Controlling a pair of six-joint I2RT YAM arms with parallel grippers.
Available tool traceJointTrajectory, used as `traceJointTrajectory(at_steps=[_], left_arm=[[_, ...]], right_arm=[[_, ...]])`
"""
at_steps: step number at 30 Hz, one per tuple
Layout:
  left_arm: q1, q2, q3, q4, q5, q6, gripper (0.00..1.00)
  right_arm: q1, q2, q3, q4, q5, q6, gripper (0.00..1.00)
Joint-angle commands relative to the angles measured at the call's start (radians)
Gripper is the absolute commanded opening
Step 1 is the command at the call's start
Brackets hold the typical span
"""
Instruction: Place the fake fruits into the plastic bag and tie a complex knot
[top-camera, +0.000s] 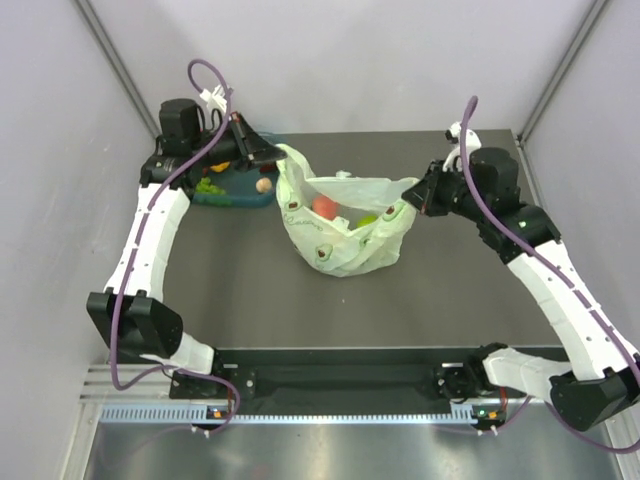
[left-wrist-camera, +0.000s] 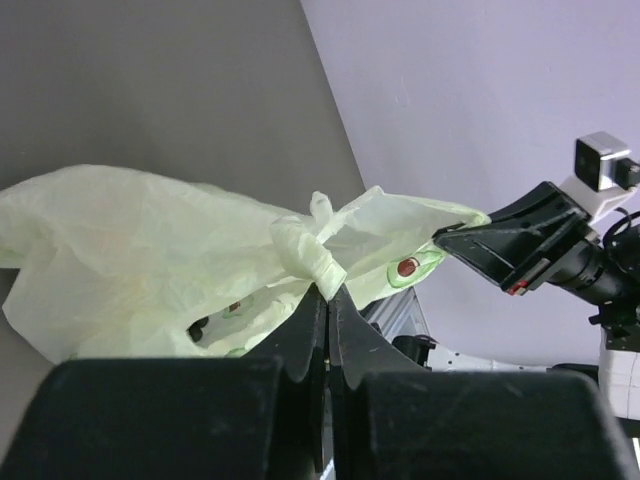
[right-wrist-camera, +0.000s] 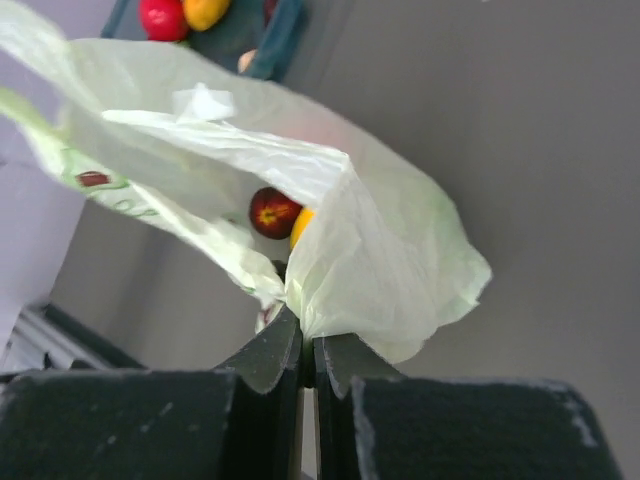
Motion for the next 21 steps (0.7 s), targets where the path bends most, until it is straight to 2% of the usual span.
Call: traceJointTrajectory(at_steps=[1, 7, 10, 11, 14, 19, 21], left_arm=[[-0.004, -0.034, 0.001, 0.102, 0.014, 0.009, 0.00], [-0.004, -0.017, -0.016, 0.147, 0.052, -0.008, 0.09], [-0.004, -0.025, -0.029, 0.160, 0.072, 0.003, 0.23], [-0.004, -0.029, -0.034, 0.160, 0.073, 0.012, 0.31], [-0.004, -0.043, -0.056, 0.160, 0.070, 0.040, 0.42], [-0.004, -0.034, -0.097, 0.148, 0.066, 0.064, 0.44], [-0.004, -0.040, -0.108, 0.143, 0.053, 0.080, 0.45]], right_arm=[[-0.015, -0.018, 0.073, 0.196, -0.188, -0.064, 0.01], [-0.015, -0.024, 0.041, 0.289, -0.262, -0.087, 0.03], [-0.013, -0.015, 0.036, 0.303, -0.281, -0.093, 0.07], [-0.016, -0.012, 0.038, 0.305, -0.284, -0.096, 0.07], [-0.016, -0.009, 0.022, 0.325, -0.302, -0.099, 0.09], [-0.018, -0.007, -0.002, 0.349, -0.291, -0.099, 0.12], [-0.020, -0.007, -0.008, 0.341, -0.279, -0.099, 0.17]])
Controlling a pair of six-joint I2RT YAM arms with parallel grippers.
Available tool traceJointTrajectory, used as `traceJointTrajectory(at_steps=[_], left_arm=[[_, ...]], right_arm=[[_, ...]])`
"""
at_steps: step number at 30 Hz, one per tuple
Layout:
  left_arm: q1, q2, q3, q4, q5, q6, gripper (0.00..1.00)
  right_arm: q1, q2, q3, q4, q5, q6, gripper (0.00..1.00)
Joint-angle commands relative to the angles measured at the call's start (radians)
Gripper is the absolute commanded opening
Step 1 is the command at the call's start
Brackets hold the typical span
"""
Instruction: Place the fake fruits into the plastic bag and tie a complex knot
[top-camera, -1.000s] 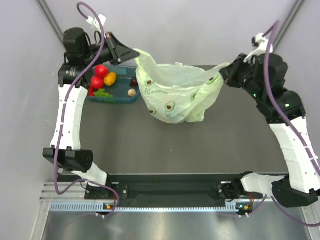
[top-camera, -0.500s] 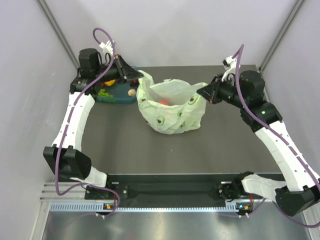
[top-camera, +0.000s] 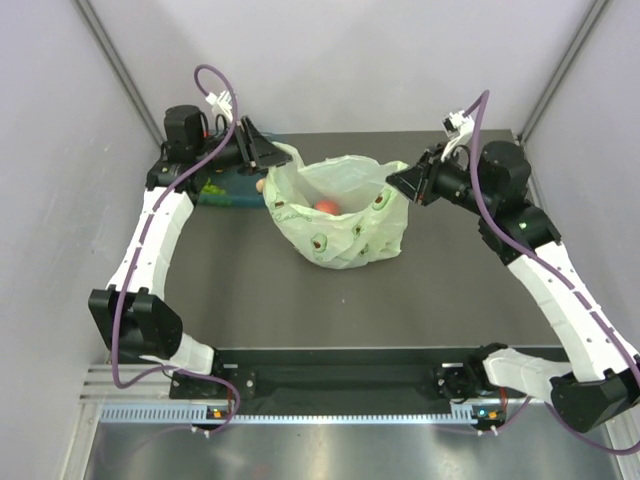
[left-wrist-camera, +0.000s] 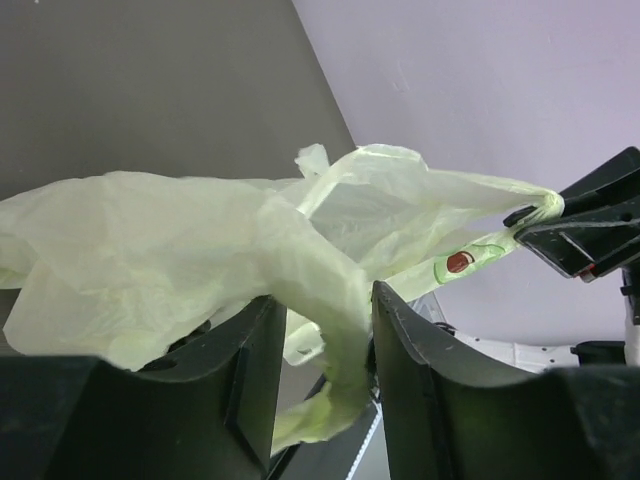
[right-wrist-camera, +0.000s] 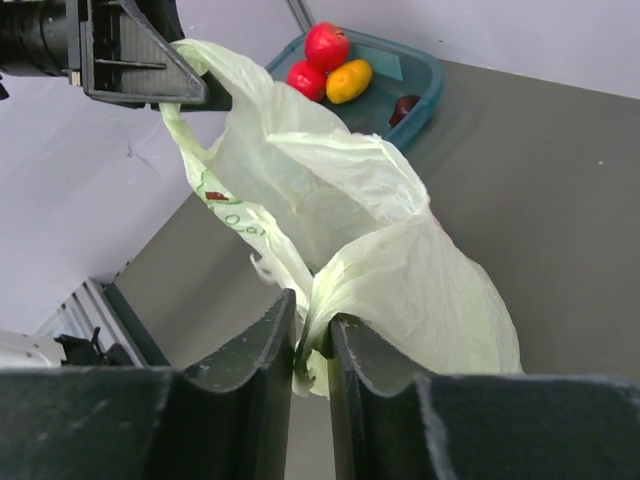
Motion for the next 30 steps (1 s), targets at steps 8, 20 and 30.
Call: traceJointTrajectory(at_steps=[8, 20, 30], left_arm=[[-0.002, -0.044, -0.017, 0.030, 0.037, 0.054, 0.25], [-0.004, -0.061, -0.052, 0.140, 0.098, -0.034, 0.21], [-0.005, -0.090, -0.074, 0.152, 0.071, -0.034, 0.21]], right_arm=[[-0.022, -0.024, -0.051, 0.137, -0.044, -0.012, 0.33], [-0.024, 0.028, -0.071, 0.301, -0.110, 0.104, 0.54], [-0.013, 0.047, -0.096, 0.221, 0.063, 0.182, 0.59]])
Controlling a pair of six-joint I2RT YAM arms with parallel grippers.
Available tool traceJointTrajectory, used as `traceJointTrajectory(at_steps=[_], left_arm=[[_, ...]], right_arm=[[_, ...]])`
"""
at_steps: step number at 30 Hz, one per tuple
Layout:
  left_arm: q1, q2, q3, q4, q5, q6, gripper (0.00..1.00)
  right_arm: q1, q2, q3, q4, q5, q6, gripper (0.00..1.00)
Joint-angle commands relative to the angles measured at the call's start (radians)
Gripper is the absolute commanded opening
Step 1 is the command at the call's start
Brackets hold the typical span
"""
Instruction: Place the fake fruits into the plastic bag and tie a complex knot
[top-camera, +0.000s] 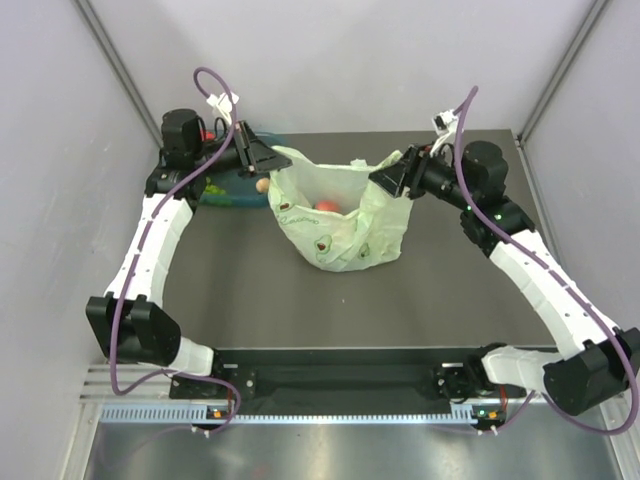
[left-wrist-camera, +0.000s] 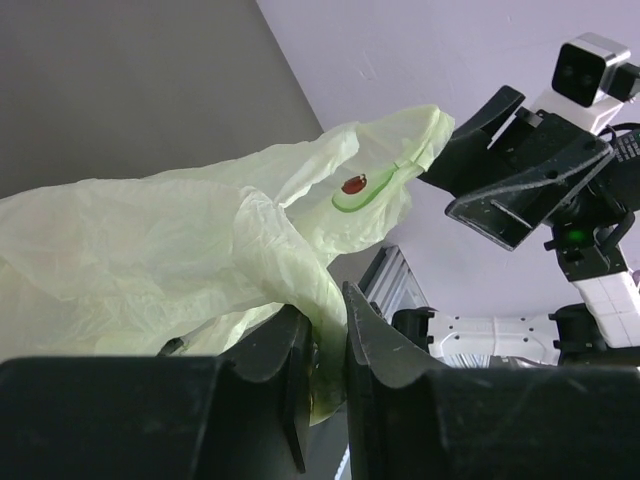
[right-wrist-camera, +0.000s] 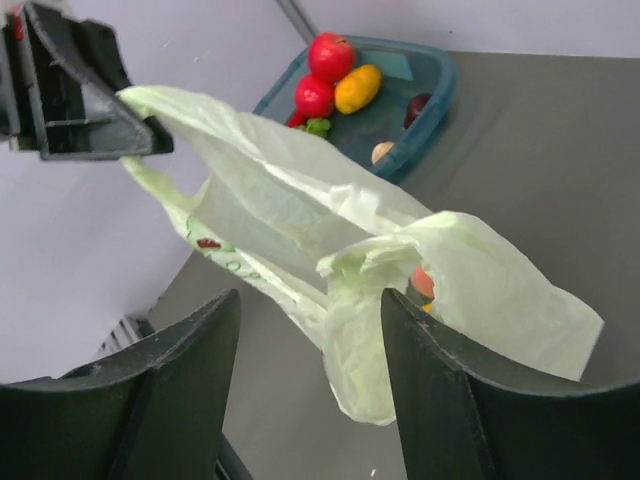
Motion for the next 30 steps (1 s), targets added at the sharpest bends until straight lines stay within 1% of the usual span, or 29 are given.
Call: traceJointTrajectory(at_steps=[1, 4, 5, 8, 9, 10, 11, 13, 16, 19, 22, 24, 25, 28, 30], left_arm=[[-0.003, -0.055, -0.009, 0.066, -0.005, 0.007, 0.21], [-0.003, -0.055, -0.003, 0.051, -0.012, 0.019, 0.21], [-0.003, -0.055, -0.003, 0.048, -0.015, 0.021, 0.21], [-0.006, -0.057, 0.003, 0.031, -0.023, 0.033, 0.21], [-0.006, -0.058, 0.008, 0.025, -0.029, 0.038, 0.21], [-0.008, -0.061, 0.009, 0.022, -0.034, 0.042, 0.21], [-0.008, -0.061, 0.006, 0.019, -0.035, 0.044, 0.21], [-0.012, -0.063, 0.008, 0.014, -0.037, 0.045, 0.21], [-0.017, -0.065, 0.008, 0.014, -0.041, 0.048, 0.21], [-0.018, -0.066, 0.006, 0.009, -0.048, 0.051, 0.21], [-0.021, -0.068, 0.006, 0.008, -0.054, 0.054, 0.21], [-0.023, -0.066, 0.006, 0.005, -0.058, 0.056, 0.21], [-0.021, -0.066, 0.006, 0.005, -0.063, 0.059, 0.21], [-0.023, -0.068, 0.006, 0.000, -0.064, 0.065, 0.21], [-0.021, -0.068, 0.008, 0.000, -0.064, 0.068, 0.21]], right_arm=[[0.000, -0.078, -0.037, 0.022, 0.127, 0.032, 0.60], [0.005, -0.105, -0.051, 0.002, 0.184, 0.032, 0.61], [0.006, -0.113, -0.049, -0.007, 0.210, 0.035, 0.63], [0.021, -0.113, -0.022, -0.064, 0.231, 0.051, 0.64], [0.032, -0.119, -0.022, -0.070, 0.250, 0.058, 0.71], [0.043, -0.125, -0.025, -0.067, 0.273, 0.061, 0.75], [0.064, -0.131, -0.034, -0.061, 0.309, 0.064, 0.77], [0.080, -0.136, -0.040, -0.041, 0.326, 0.077, 0.81], [0.104, -0.099, -0.011, -0.061, 0.360, 0.110, 0.81], [0.159, -0.082, 0.006, -0.073, 0.466, 0.149, 0.82], [0.225, -0.072, 0.019, -0.092, 0.625, 0.190, 0.83], [0.245, -0.066, 0.018, -0.082, 0.671, 0.213, 0.83], [0.268, -0.061, 0.020, -0.079, 0.732, 0.219, 0.83], [0.302, -0.050, 0.020, -0.066, 0.828, 0.221, 0.83], [0.308, -0.038, 0.015, -0.028, 0.851, 0.213, 0.83]])
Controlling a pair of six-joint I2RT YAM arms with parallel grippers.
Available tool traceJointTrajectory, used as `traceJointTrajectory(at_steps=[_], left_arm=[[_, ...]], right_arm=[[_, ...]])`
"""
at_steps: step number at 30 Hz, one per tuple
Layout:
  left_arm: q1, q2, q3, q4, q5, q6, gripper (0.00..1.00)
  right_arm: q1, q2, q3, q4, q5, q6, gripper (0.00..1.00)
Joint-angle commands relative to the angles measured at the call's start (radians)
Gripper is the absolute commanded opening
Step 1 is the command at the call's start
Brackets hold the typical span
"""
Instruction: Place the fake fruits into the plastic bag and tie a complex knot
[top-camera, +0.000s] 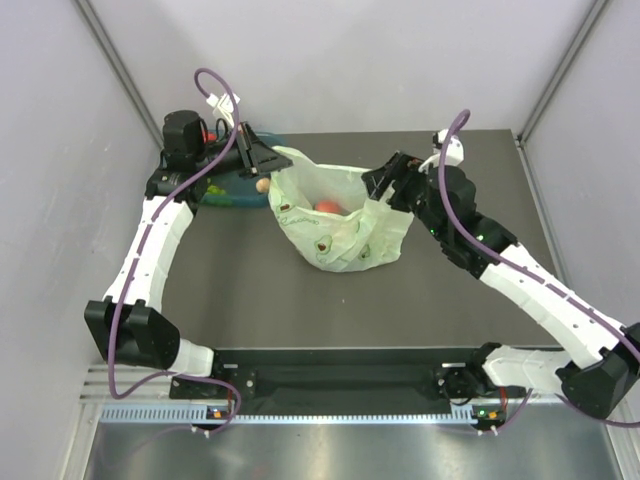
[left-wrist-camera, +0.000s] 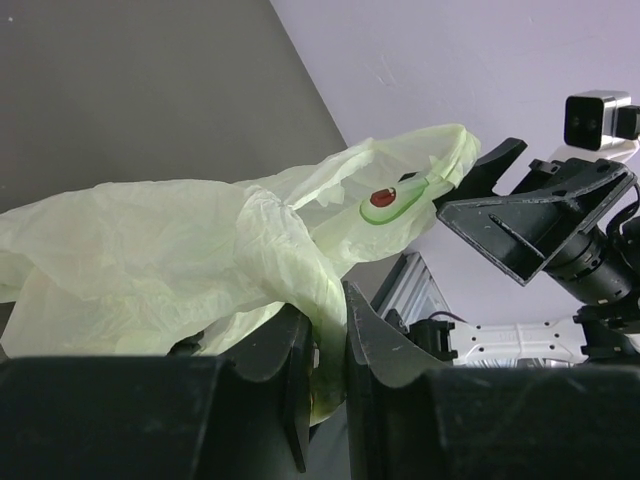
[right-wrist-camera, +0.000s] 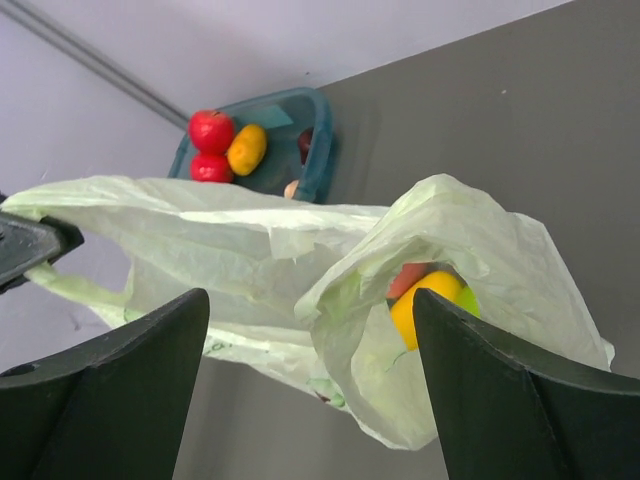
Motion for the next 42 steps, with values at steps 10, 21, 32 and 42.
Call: traceJointTrajectory(at_steps=[10, 21, 32, 42], left_arm=[[-0.004, -0.036, 0.037, -0.002, -0.002, 0.042, 0.21], [-0.002, -0.032, 0.051, -0.001, 0.001, 0.033, 0.20], [-0.002, 0.012, 0.219, 0.006, 0.027, -0.036, 0.20], [0.054, 0.136, 0.548, 0.209, 0.095, -0.375, 0.20]], right_arm=[[0.036, 0.040, -0.069, 0.412, 0.120, -0.137, 0.81], [0.030, 0.104, -0.045, 0.572, -0.102, -0.171, 0.82], [-0.076, 0.028, -0.054, 0.724, -0.429, -0.075, 0.63], [-0.282, 0.002, 0.179, 0.644, -0.662, 0.073, 0.63]])
